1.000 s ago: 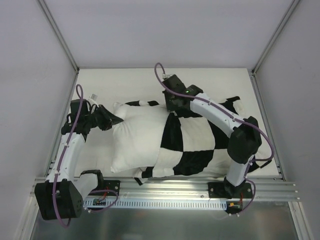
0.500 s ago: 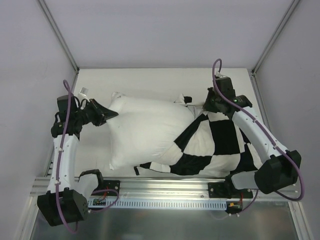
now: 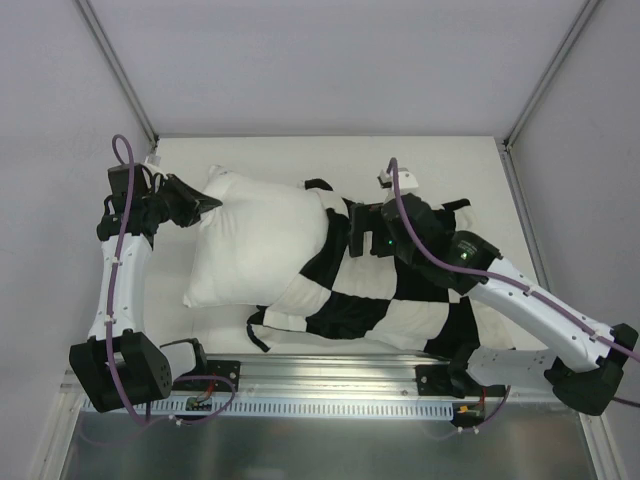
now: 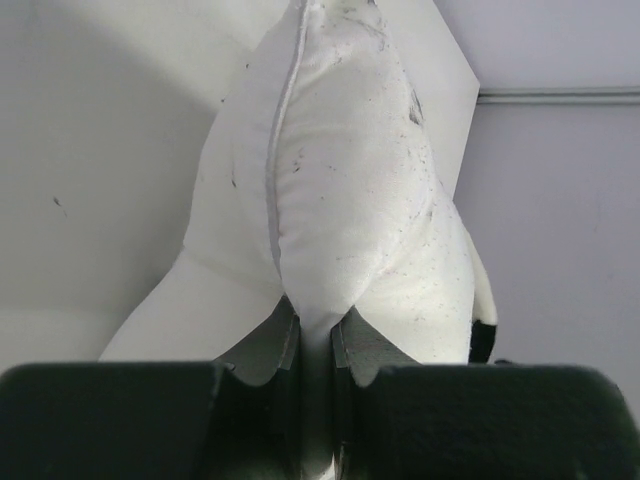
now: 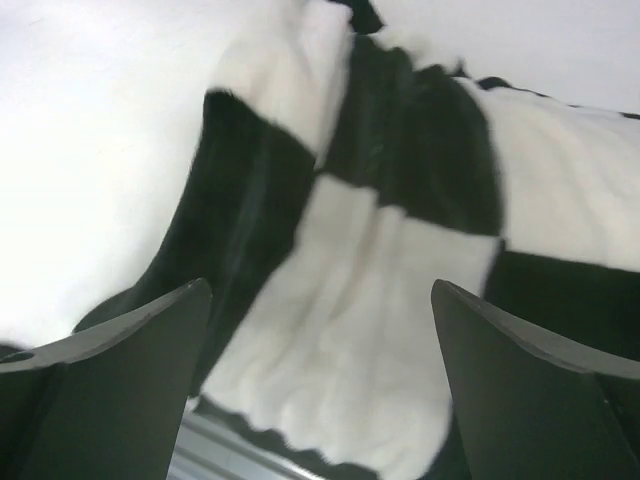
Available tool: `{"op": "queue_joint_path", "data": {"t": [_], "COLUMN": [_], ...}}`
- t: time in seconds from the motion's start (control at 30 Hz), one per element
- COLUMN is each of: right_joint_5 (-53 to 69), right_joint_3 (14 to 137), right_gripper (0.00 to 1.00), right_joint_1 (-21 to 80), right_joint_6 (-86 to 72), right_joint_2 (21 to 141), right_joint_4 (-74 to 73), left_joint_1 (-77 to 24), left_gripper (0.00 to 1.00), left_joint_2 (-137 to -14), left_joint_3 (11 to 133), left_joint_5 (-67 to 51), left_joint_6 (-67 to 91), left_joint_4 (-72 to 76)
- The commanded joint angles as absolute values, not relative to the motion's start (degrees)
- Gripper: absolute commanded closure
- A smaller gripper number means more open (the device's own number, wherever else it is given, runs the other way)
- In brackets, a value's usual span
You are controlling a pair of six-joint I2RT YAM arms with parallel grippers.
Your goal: Remove the pillowcase from the pillow
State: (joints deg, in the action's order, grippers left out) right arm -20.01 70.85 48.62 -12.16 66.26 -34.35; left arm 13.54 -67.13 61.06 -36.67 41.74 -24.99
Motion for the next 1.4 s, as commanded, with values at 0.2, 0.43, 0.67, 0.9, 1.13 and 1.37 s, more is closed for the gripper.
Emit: {"op": "queue_joint_path", "data": {"t": [0.2, 0.43, 0.67, 0.9, 1.13, 1.37], "right_joint_5": [-40.3, -41.0, -44.9, -48.5, -50.8, -48.2], "right_joint_3": [79.9, 86.7, 73.4, 54.3, 48.1, 51.7], "right_gripper": [0.04, 0.04, 0.54, 0.85, 0.99, 0.99], "right_joint_1": [71.2, 75.0, 73.1, 66.0, 57.6, 57.1], "right_joint_6": [-22.4, -25.4, -30.8, -38.0, -39.7, -34.1], "right_joint_2": [79.6, 92.5, 85.0, 68.2, 50.8, 58.3], "right_joint_4": [-37.6, -41.0, -43.4, -54.5, -59.4, -51.6], "left_joint_1": [13.2, 13.1, 15.6, 18.9, 19.4, 19.1], "left_gripper": [1.00, 1.00, 1.00, 1.00, 1.00, 0.89], "left_joint_2": [-65.0, -64.8, -66.8, -68.3, -70.5, -77.2], "left_joint_3": [60.5, 61.1, 64.4, 68.1, 69.3, 73.5], "left_joint_5": [-34.6, -34.1, -34.8, -36.5, -36.7, -38.6], "left_joint_6": [44.2, 44.2, 44.8, 45.0, 46.2, 43.4], "left_joint_4": [-19.5, -19.6, -19.5, -19.6, -19.5, -19.4]}}
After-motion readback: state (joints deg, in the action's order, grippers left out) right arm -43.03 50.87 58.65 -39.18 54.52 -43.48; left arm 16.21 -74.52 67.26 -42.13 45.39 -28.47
